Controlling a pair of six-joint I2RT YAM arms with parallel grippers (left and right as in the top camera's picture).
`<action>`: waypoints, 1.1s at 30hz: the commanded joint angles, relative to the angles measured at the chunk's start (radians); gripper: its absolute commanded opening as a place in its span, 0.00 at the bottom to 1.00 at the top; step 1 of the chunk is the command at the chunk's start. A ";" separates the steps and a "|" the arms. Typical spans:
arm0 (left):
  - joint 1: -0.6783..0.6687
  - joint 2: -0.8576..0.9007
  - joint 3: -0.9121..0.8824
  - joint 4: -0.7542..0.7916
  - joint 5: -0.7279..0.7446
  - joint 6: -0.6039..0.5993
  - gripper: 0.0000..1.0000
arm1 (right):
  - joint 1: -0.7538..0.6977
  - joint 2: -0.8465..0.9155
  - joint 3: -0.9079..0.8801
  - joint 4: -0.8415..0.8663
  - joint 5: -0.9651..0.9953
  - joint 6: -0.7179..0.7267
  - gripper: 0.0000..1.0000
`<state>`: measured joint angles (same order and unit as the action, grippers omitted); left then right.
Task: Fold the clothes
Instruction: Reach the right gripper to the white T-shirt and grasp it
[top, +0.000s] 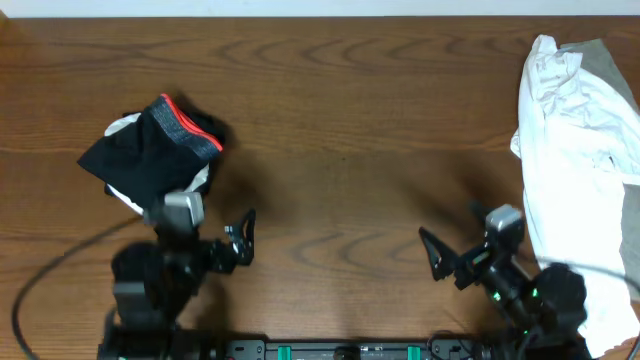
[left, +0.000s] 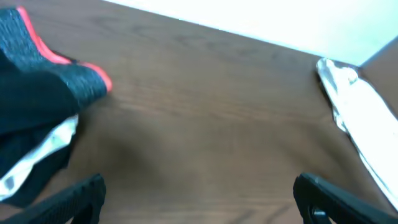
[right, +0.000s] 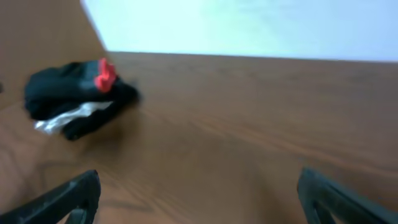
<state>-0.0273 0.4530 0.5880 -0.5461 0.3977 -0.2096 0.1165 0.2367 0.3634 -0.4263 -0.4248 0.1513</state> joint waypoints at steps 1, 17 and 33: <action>0.003 0.219 0.169 -0.069 0.013 -0.009 0.98 | 0.006 0.190 0.169 -0.128 0.171 0.013 0.99; 0.003 0.763 0.645 -0.340 0.037 0.025 0.98 | -0.103 1.065 0.932 -0.594 0.182 0.065 0.96; 0.003 0.762 0.645 -0.415 0.037 0.082 0.98 | -0.538 1.757 1.492 -0.546 0.264 0.153 0.80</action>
<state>-0.0273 1.2186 1.2140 -0.9554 0.4206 -0.1490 -0.4007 1.9305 1.8076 -0.9951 -0.1722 0.2718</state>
